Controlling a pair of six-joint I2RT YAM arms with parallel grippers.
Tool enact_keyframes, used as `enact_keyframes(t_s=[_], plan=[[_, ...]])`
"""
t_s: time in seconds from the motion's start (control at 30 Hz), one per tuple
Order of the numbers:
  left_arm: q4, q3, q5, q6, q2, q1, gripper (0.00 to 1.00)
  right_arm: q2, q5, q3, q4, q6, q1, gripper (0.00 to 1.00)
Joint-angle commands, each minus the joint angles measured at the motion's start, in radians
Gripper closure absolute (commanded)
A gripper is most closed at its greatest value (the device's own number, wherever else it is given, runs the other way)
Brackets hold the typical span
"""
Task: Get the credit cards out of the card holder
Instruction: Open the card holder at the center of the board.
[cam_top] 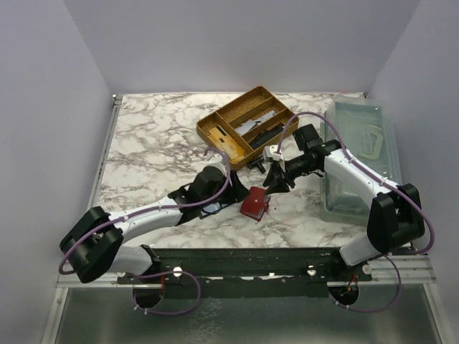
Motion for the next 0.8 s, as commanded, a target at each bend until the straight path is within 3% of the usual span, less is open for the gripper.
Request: enact_keyframes(t_s=[0.0,0.13,0.47,0.63,0.67,0.7,0.77], plan=[[-0.171,0.067,-0.105,0.277,0.061,-0.163,0.42,-0.02,-0.042,-0.01,0.029,0.028,-0.012,0.61],[-0.242,0.14,-0.296,0.36,0.153,-0.301,0.33,-0.012,-0.045,-0.007,0.042,0.056,-0.025,0.61],[-0.268,0.211,-0.563,0.358,0.275,-0.4,0.29,-0.025,-0.038,-0.014,0.087,0.11,-0.076,0.61],[-0.271,0.261,-0.599,0.374,0.337,-0.439,0.28,-0.024,-0.043,-0.014,0.082,0.108,-0.083,0.6],[-0.274,0.271,-0.611,0.381,0.351,-0.443,0.08,-0.023,-0.045,-0.012,0.078,0.106,-0.083,0.6],[-0.282,0.282,-0.63,0.387,0.366,-0.446,0.02,-0.022,-0.049,-0.01,0.074,0.102,-0.083,0.61],[-0.31,0.305,-0.672,0.385,0.391,-0.449,0.01,-0.022,-0.058,-0.009,0.069,0.098,-0.084,0.6]])
